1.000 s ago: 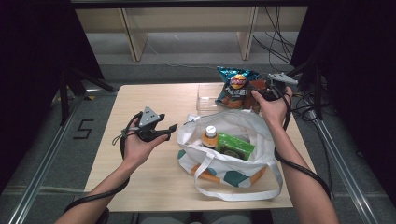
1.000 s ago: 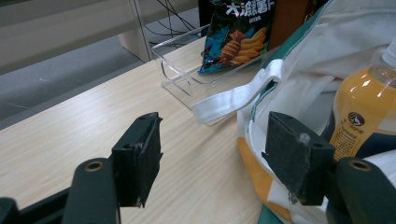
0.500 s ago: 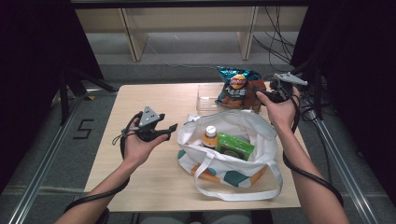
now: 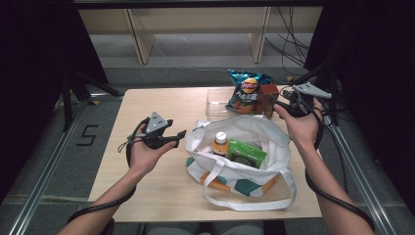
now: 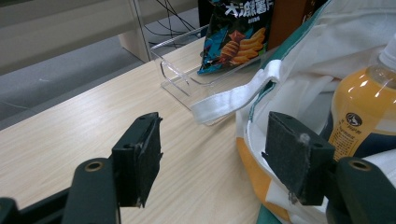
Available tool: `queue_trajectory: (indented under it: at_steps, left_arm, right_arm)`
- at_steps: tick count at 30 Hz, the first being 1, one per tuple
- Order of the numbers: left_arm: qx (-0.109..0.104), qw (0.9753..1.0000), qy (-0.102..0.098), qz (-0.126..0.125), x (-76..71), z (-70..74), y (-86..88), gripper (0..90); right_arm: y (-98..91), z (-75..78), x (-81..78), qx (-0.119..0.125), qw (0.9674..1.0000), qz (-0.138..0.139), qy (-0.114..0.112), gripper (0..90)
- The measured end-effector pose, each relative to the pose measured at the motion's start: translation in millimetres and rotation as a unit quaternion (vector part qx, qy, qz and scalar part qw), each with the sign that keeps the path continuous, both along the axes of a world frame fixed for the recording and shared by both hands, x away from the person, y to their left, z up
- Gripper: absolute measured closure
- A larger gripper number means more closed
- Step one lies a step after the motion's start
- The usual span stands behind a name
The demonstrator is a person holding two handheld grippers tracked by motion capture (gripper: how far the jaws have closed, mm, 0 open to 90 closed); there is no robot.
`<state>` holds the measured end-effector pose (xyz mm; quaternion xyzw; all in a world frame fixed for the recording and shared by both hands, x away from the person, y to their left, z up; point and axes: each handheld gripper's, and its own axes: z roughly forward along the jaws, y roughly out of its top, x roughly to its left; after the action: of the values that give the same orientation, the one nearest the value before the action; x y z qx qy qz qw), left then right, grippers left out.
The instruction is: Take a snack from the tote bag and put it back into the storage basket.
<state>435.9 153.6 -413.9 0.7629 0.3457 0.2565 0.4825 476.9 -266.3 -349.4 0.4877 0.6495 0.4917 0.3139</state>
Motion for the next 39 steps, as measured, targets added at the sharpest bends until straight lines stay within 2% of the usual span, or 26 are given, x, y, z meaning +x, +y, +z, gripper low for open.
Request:
queue_trajectory:
  at_steps: [6, 7, 8, 11, 12, 13, 20, 23, 24, 25, 26, 30, 31, 34, 36, 37, 38, 39]
  left_arm:
    - [-0.001, 1.0000, -0.001, 0.002, 1.0, 0.1, 1.2, 35.3]
    - [0.000, 1.0000, 0.000, 0.002, 1.0, -0.1, 1.4, 35.3]
    - [0.000, 1.0000, 0.000, 0.002, 1.0, -0.1, 1.4, 35.3]
    - [-0.001, 1.0000, -0.001, -0.002, 1.8, -0.8, 2.2, 35.3]
    - [-0.001, 1.0000, -0.001, -0.002, 1.8, -0.8, 2.2, 35.3]
    - [0.000, 1.0000, -0.001, -0.003, 2.1, -0.9, 2.6, 35.3]
    - [-0.002, 1.0000, 0.004, -0.002, 1.3, -2.7, 2.6, 35.3]
    - [0.001, 1.0000, 0.002, -0.003, 2.1, -2.1, 3.6, 35.4]
    - [0.001, 1.0000, 0.002, -0.003, 2.1, -2.1, 3.6, 35.4]
    - [0.000, 1.0000, 0.002, -0.002, 1.9, -2.0, 3.0, 35.4]
    - [-0.002, 1.0000, 0.002, -0.001, 1.8, -2.0, 2.6, 35.3]
    - [-0.001, 1.0000, 0.001, -0.002, 2.2, -1.8, 1.9, 35.4]
    - [0.000, 1.0000, 0.001, -0.002, 2.5, -1.8, 1.8, 35.4]
    - [0.001, 1.0000, 0.001, -0.005, 3.5, -2.0, 1.4, 35.4]
    - [0.001, 1.0000, 0.001, -0.003, 2.9, -2.0, 0.6, 35.3]
    - [0.000, 1.0000, 0.002, -0.004, 2.9, -2.1, 0.6, 35.3]
    - [0.000, 1.0000, 0.001, -0.007, 3.5, -2.1, 1.1, 35.4]
    - [-0.001, 1.0000, 0.002, -0.005, 4.1, -2.3, 2.0, 35.4]
  right_arm:
    - [-0.9, 3.0, -16.2, 0.001, 0.9998, 0.020, -0.005, 48.2]
    - [-1.4, 4.3, -22.7, -0.010, 0.9993, 0.034, -0.009, 51.0]
    - [-1.4, 4.3, -22.7, -0.010, 0.9993, 0.034, -0.009, 51.0]
    - [0.8, 2.8, -37.6, -0.005, 0.9987, 0.051, -0.001, 56.0]
    - [0.8, 2.8, -37.6, -0.005, 0.9987, 0.051, -0.001, 56.0]
    - [1.8, 0.8, -44.5, 0.010, 0.9981, 0.060, 0.005, 56.9]
    - [1.0, -4.0, -63.5, 0.012, 0.9970, 0.077, 0.008, 58.3]
    - [-1.2, -4.0, -67.8, 0.010, 0.9966, 0.082, 0.003, 58.6]
    - [-0.9, -3.8, -69.3, 0.018, 0.9965, 0.082, 0.007, 58.6]
    - [-1.5, -4.2, -70.5, 0.013, 0.9966, 0.081, 0.004, 58.6]
    - [-0.4, -4.5, -72.1, 0.019, 0.9966, 0.080, 0.006, 58.6]
    - [0.3, -5.9, -75.8, 0.010, 0.9958, 0.091, 0.002, 58.6]
    - [1.4, -5.3, -78.2, 0.015, 0.9955, 0.093, 0.009, 58.6]
    - [1.2, -6.9, -78.9, 0.012, 0.9948, 0.101, 0.008, 58.7]
    - [2.0, -6.9, -79.8, 0.019, 0.9946, 0.101, 0.013, 58.5]
    - [0.7, -7.5, -79.6, 0.012, 0.9943, 0.106, 0.004, 58.3]
    - [1.8, -7.5, -81.5, 0.022, 0.9941, 0.106, 0.010, 58.0]
    - [1.2, -8.0, -82.8, 0.013, 0.9932, 0.115, 0.010, 57.6]
